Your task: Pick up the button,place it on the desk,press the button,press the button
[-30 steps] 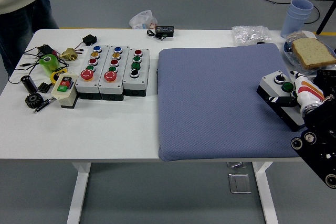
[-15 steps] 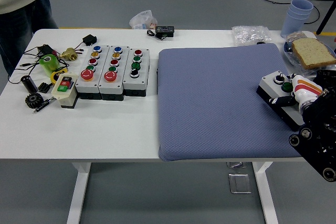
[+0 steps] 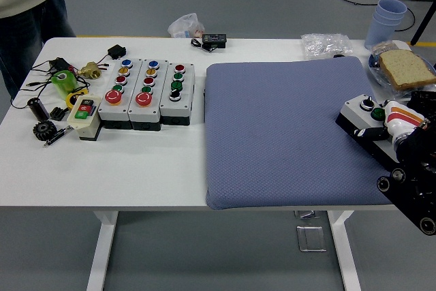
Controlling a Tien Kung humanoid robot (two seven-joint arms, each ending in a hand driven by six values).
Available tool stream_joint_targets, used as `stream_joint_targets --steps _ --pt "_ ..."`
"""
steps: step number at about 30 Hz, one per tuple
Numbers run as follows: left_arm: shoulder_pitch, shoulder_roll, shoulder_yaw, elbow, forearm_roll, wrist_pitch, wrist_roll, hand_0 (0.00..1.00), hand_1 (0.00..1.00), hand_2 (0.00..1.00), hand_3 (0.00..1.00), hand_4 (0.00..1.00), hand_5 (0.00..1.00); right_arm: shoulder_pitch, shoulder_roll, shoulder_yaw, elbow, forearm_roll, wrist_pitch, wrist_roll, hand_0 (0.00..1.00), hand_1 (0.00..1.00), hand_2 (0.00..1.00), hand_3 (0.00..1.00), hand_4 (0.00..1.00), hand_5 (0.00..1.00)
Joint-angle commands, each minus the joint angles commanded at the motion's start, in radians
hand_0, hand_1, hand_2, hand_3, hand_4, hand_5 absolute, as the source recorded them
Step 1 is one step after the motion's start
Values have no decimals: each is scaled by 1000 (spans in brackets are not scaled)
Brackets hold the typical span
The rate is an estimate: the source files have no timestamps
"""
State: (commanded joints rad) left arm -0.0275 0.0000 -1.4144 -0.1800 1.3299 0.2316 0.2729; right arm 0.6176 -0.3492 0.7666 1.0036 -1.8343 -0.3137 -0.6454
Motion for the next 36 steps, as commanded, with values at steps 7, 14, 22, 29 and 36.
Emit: stream_joint_targets --steps 7,14,22,29,36 --pt "-2 0 -1 0 -1 1 0 571 424 429 432 278 349 8 -40 -52 20 5 -64 8 280 277 471 471 748 140" --pt "-3 0 0 0 -4 1 -1 572 424 429 433 277 350 10 -82 -87 49 64 -133 123 224 216 418 442 645 173" --pt "-4 0 -5 0 1 3 2 572 424 428 432 275 352 30 -151 -140 115 120 -110 373 194 178 386 422 597 186" --pt "2 0 -13 0 5 5 6 571 422 428 432 276 356 102 -194 -223 234 104 37 483 177 164 376 415 566 165" --pt "11 0 -21 0 12 6 9 571 422 427 431 275 356 177 -201 -343 268 91 76 584 172 162 379 418 573 164"
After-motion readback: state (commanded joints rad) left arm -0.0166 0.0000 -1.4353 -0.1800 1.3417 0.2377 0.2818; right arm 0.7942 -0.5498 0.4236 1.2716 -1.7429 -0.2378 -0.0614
